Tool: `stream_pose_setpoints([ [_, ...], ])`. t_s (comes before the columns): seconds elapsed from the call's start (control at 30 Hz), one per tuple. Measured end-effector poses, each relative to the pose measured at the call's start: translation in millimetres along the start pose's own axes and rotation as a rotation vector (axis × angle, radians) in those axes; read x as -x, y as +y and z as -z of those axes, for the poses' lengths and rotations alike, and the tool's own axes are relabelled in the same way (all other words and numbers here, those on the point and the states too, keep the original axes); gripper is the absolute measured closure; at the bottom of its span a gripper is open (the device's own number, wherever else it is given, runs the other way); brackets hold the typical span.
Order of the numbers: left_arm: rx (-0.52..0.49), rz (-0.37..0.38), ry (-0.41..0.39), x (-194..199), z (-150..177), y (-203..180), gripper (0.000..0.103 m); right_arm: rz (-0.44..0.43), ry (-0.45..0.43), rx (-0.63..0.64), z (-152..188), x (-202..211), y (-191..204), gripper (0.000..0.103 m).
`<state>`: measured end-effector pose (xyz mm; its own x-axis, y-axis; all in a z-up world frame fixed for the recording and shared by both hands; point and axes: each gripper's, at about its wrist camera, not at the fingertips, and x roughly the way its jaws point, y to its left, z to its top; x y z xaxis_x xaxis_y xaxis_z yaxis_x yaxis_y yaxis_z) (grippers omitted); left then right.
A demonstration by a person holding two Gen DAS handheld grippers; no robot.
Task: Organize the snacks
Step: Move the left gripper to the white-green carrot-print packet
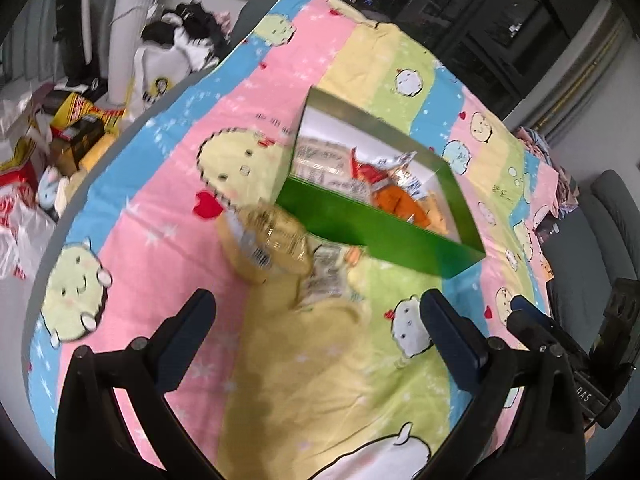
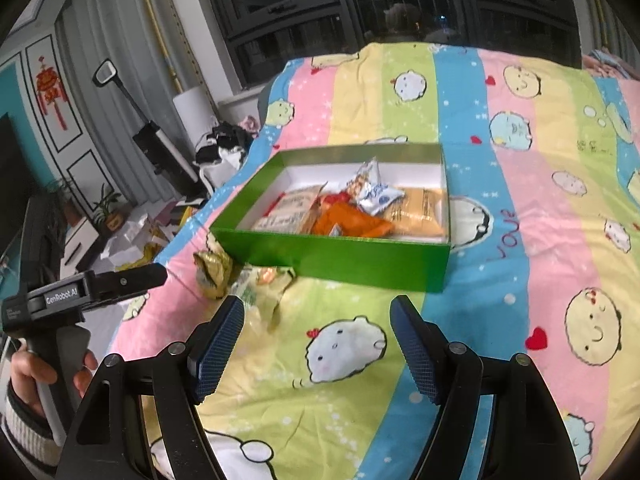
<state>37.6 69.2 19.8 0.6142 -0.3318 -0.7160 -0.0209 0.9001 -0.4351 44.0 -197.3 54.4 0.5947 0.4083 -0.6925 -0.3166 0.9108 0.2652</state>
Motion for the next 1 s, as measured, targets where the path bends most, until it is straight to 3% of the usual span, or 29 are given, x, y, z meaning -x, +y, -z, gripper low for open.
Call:
stream_pose_setpoints([
  [0.3, -0.002, -0.020, 0.043, -21, 24, 14, 0.001, -0.047, 0.086, 0.006, 23, -29, 7, 0.027],
  [0.6, -0.049, -0.005, 0.057, -36, 22, 6, 0.001, -0.097, 0.150, 0.059, 35, -63, 25, 0.027],
  [1.0, -0.104, 0.008, 0.075, -58, 14, -6, 0.001, -0.097, 0.183, 0.105, 32, -93, 30, 0.027],
])
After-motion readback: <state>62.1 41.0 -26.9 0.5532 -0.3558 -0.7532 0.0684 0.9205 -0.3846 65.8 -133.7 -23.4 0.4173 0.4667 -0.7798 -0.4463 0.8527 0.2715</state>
